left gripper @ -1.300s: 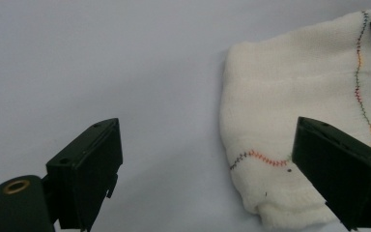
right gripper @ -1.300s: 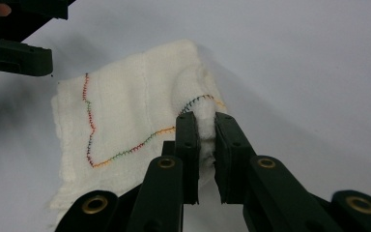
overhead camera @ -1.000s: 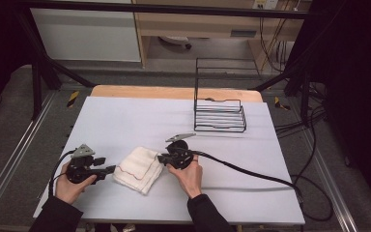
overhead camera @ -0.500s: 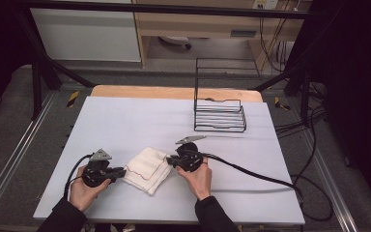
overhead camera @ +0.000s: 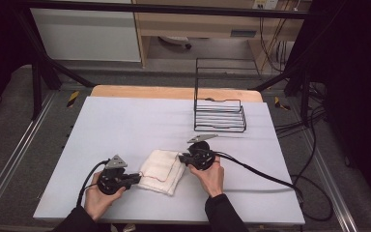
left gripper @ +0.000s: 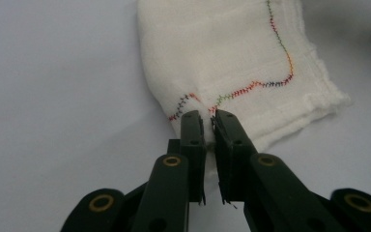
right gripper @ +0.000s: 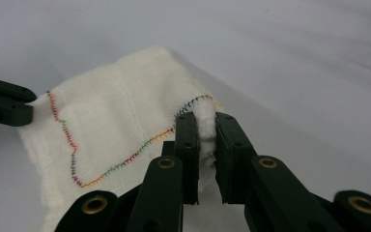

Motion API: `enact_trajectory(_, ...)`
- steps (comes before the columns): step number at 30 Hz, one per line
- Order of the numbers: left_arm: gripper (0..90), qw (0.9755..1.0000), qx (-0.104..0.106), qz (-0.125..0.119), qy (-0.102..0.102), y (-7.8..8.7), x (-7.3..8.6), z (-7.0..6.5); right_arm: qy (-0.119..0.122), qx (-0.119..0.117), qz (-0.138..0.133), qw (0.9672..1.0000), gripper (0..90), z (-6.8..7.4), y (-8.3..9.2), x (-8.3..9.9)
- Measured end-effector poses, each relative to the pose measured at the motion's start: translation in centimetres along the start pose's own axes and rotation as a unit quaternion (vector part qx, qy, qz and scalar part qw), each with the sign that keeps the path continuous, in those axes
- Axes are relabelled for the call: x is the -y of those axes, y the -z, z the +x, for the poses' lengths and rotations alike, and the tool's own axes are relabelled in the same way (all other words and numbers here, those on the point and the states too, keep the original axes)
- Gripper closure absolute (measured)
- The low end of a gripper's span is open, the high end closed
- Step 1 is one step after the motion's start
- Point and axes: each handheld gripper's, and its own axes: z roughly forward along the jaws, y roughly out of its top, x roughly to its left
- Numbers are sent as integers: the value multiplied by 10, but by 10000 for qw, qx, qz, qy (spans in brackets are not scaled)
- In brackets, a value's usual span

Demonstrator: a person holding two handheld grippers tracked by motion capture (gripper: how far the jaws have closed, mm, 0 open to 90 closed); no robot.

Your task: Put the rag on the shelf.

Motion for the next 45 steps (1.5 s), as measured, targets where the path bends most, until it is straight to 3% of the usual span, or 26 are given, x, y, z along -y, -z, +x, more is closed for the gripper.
enact_trajectory(1,820,9998,-117,-2,-139,-3,-2,-6,64,51,-31,10000,810,-2,-1,1)
enact_trajectory(4,803,9996,-165,38,-216,-4,-3,-8,184,127,-109,9997,809,-5,-5,6)
enact_trajectory(6,708,9994,-268,-4,-205,-2,-8,-3,274,229,-156,9992,809,-7,-13,12)
enact_trajectory(11,454,9988,-424,-177,-182,0,-23,7,226,188,-215,9993,805,-10,-16,13)
enact_trajectory(12,454,9984,-486,-238,-174,-1,-29,11,226,188,-215,9993,805,-10,-16,13)
enact_trajectory(13,376,9985,-467,-266,-130,-4,-34,14,234,174,-232,9993,803,-10,-16,13)
enact_trajectory(15,322,9985,-431,-325,-72,-10,-43,18,262,177,-238,9992,801,-10,-16,13)
enact_trajectory(18,245,9990,-389,-212,-42,-26,-56,25,308,197,-264,9990,801,-10,-16,14)
enact_trajectory(20,246,9988,-469,-170,-25,-41,-66,29,294,184,-289,9990,800,-10,-16,15)
enact_trajectory(23,259,9987,-482,-144,34,-50,-70,32,256,151,-289,9991,800,-11,-16,15)
enact_trajectory(32,478,9985,-547,-4,5,-71,-79,38,255,123,-304,9991,798,-11,-15,15)
enact_trajectory(36,551,9992,-344,87,184,-77,-79,41,263,119,-280,9992,797,-11,-15,15)
enact_trajectory(45,710,9995,-98,214,193,-78,-78,39,232,137,-238,9994,796,-12,-17,16)
